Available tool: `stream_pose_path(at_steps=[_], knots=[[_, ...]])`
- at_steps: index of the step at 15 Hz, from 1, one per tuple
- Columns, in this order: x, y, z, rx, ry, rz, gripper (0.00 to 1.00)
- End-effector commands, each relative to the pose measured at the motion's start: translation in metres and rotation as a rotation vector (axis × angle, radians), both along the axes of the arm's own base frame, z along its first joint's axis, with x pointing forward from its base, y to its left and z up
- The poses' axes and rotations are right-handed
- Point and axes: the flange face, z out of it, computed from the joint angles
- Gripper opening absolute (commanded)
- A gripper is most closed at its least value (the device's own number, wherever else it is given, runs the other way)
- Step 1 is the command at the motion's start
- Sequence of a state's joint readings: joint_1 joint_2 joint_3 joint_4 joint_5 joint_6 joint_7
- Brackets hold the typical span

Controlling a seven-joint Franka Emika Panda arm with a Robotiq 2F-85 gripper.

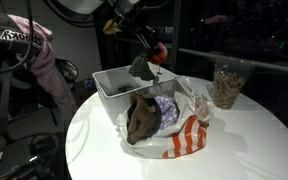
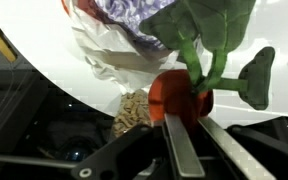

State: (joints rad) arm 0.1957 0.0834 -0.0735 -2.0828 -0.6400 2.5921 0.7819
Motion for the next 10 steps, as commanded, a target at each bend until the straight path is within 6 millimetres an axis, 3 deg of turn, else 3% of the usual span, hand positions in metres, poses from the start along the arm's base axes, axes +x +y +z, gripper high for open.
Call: stream_pose_path(at_steps=[1,5,10], knots=[[-0.009,-0.02,-0.016,0.003,-0.029,-0.079,0.04],[0.006,-0.028,-0.066,-0.026,0.037,-0.091,0.07],[0.027,-0.044,-0.114,-0.095,0.084,-0.108,0.07]])
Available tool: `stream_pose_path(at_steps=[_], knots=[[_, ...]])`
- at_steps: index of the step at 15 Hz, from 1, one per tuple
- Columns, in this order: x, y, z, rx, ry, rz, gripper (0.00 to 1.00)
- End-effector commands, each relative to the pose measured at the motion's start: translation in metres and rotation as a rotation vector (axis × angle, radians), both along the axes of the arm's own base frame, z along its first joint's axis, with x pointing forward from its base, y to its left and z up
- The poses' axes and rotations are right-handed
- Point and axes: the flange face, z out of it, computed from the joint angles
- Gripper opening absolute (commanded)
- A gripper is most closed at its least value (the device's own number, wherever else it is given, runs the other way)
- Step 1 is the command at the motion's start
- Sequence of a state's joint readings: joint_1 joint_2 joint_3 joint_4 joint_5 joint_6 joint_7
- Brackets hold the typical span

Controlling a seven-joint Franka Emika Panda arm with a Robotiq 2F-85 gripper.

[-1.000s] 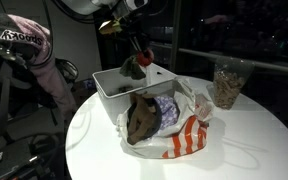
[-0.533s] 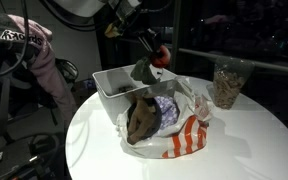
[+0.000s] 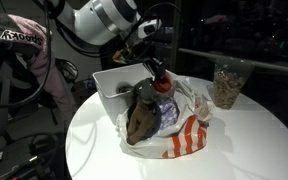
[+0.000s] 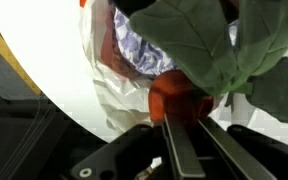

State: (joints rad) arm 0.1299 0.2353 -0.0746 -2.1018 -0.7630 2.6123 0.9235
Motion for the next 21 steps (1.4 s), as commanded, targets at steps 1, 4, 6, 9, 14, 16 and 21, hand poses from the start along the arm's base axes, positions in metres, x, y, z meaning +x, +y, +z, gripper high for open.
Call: stream_pose_path(at_steps=[1,4,6,9,14,16,21], knots=[[0.025,-0.015,-0.021,-0.097,-0.018,-0.017,0.07],[0.037,-0.032,-0.037,-0.162,-0.037,-0.029,0.07],[0.045,-0.034,-0.06,-0.165,-0.017,-0.023,0.07],[0.058,-0.03,-0.096,-0.17,0.014,-0.022,0.07],[0.071,-0.028,-0.111,-0.233,0.045,-0.026,0.38],[0.069,-0.017,-0.086,-0.285,0.027,-0.012,0.45],[0.053,0.018,-0.014,-0.39,0.004,-0.032,0.82]])
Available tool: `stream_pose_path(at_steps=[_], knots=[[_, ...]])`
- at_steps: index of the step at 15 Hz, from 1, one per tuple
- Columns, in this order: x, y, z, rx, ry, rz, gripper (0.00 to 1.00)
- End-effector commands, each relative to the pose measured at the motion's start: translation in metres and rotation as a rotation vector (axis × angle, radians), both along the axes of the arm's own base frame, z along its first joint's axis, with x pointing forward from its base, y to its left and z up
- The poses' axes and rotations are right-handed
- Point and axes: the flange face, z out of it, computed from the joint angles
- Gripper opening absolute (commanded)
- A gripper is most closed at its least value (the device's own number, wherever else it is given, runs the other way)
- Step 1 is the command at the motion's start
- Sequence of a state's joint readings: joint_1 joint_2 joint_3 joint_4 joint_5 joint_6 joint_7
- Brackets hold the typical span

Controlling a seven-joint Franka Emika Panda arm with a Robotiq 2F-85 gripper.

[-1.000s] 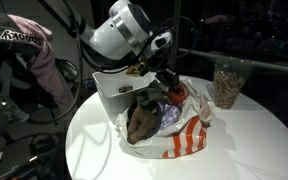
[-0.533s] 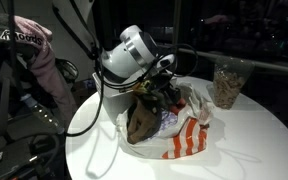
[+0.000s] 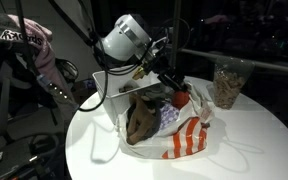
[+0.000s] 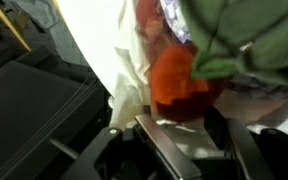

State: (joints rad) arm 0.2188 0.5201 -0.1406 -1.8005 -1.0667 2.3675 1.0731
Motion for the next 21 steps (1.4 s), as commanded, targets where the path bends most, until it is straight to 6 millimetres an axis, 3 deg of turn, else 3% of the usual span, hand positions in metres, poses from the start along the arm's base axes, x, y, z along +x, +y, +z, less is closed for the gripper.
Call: stream_pose_path(at_steps=[1,2,4,7,11,19,20,21], knots=[[-0.016,0.027,0.059,-0.019,-0.029,-0.004,0.91],[-0.02,0.035,0.071,-0.004,-0.036,0.006,0.97],[-0.025,0.051,0.088,0.056,-0.058,0.036,1.0],[-0.029,0.073,0.09,0.228,-0.036,0.063,1.0],[-0.024,0.087,0.061,0.352,0.055,0.064,1.0],[-0.007,0.089,0.017,0.471,0.145,0.06,1.0],[-0.004,0.085,0.011,0.475,0.153,0.052,0.75],[-0.003,0.082,0.007,0.487,0.161,0.046,0.74]])
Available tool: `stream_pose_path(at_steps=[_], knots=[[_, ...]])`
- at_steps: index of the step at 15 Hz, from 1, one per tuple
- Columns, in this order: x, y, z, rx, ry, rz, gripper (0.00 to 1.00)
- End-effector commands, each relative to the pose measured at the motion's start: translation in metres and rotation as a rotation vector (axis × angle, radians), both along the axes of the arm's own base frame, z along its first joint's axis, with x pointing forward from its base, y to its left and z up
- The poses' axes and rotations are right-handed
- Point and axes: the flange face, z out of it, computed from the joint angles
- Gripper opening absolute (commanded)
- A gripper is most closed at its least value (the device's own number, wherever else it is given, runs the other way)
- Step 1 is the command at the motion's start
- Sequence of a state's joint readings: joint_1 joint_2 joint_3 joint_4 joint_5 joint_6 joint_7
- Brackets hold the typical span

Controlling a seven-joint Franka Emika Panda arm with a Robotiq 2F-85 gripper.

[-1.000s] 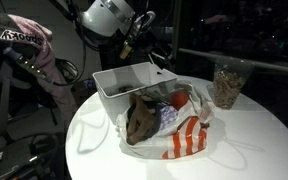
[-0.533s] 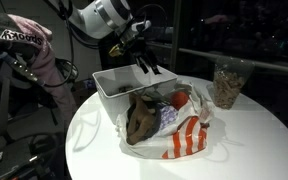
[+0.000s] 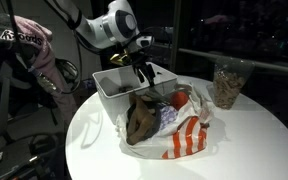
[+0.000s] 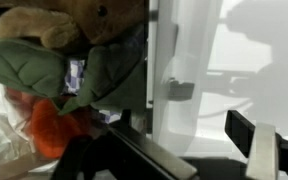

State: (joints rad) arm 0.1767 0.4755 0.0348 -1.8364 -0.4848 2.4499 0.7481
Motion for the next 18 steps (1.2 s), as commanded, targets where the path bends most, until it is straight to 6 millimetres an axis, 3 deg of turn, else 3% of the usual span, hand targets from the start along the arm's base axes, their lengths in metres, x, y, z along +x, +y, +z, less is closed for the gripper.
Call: stream_pose_path(at_steps=[1,4,9,12,13,17,18], knots=[[0.015,-0.008,-0.011,0.033,0.003,0.01,0.66],[0.018,-0.011,-0.014,0.059,-0.005,0.002,0.42],[0.019,0.001,-0.01,0.088,-0.037,-0.049,0.06],[0.021,0.015,-0.014,0.083,-0.024,-0.078,0.01],[0.021,0.02,-0.016,0.084,-0.019,-0.1,0.05],[0.025,0.037,-0.017,0.083,-0.034,-0.15,0.06],[0.027,0.037,-0.016,0.068,-0.045,-0.161,0.25]])
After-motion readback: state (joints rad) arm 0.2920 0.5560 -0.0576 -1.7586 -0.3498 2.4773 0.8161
